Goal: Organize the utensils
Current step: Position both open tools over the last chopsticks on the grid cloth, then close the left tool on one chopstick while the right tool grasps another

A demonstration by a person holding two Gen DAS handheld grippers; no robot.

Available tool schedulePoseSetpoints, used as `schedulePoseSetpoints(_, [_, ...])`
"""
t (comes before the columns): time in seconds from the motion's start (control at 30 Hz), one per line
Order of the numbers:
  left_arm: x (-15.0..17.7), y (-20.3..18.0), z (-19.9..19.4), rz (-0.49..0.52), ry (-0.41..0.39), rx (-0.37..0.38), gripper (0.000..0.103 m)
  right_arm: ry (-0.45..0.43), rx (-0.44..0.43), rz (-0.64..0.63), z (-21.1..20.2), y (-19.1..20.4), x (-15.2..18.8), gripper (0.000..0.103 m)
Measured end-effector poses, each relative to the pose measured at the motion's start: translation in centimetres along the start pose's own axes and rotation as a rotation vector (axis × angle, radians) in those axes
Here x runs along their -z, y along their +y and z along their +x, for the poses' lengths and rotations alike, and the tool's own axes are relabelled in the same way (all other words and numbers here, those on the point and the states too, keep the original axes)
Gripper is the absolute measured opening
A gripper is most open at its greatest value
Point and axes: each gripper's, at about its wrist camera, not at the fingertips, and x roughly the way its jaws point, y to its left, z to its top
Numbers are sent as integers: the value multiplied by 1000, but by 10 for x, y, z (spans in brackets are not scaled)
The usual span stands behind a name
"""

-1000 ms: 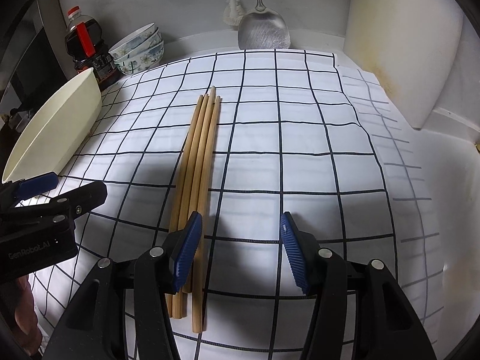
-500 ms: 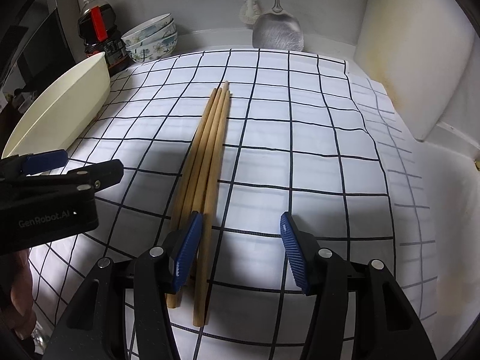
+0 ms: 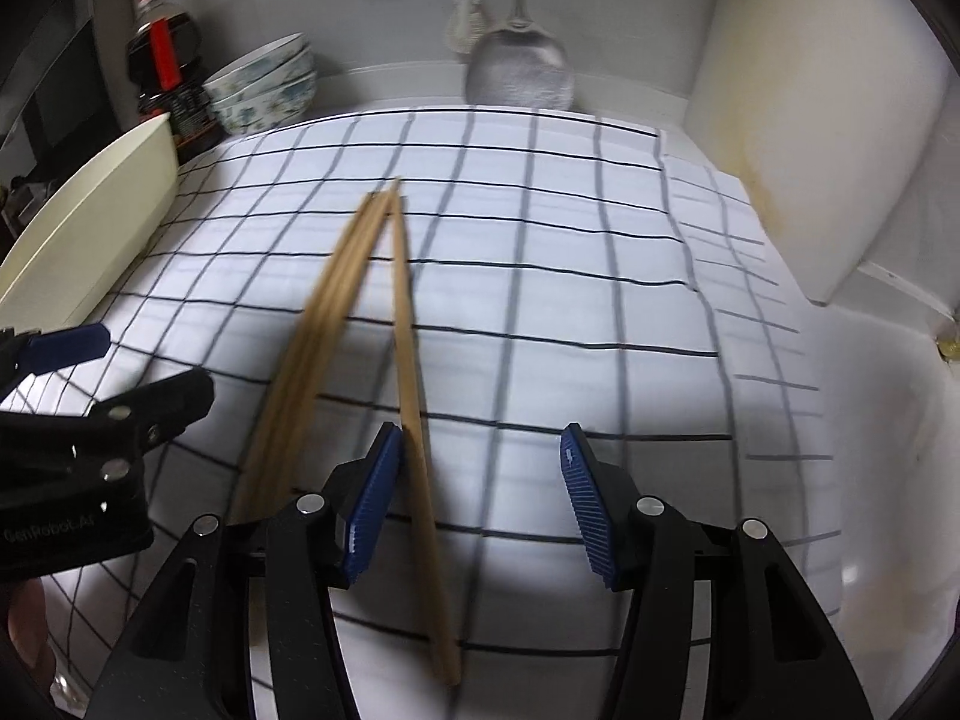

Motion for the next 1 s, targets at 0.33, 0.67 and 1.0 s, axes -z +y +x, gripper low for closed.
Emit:
schedulePoseSetpoints(0.33, [-1, -18, 13, 27, 23, 18, 91, 0, 28, 40, 0, -31, 0, 52])
schedulePoseSetpoints(0.67, [2, -16, 14, 26, 4, 11, 94, -5, 18, 32, 2, -25, -4, 52])
schedulePoseSetpoints(1.0, [1, -18, 15, 10, 39, 33, 94, -2, 9, 21, 6, -21, -9, 52])
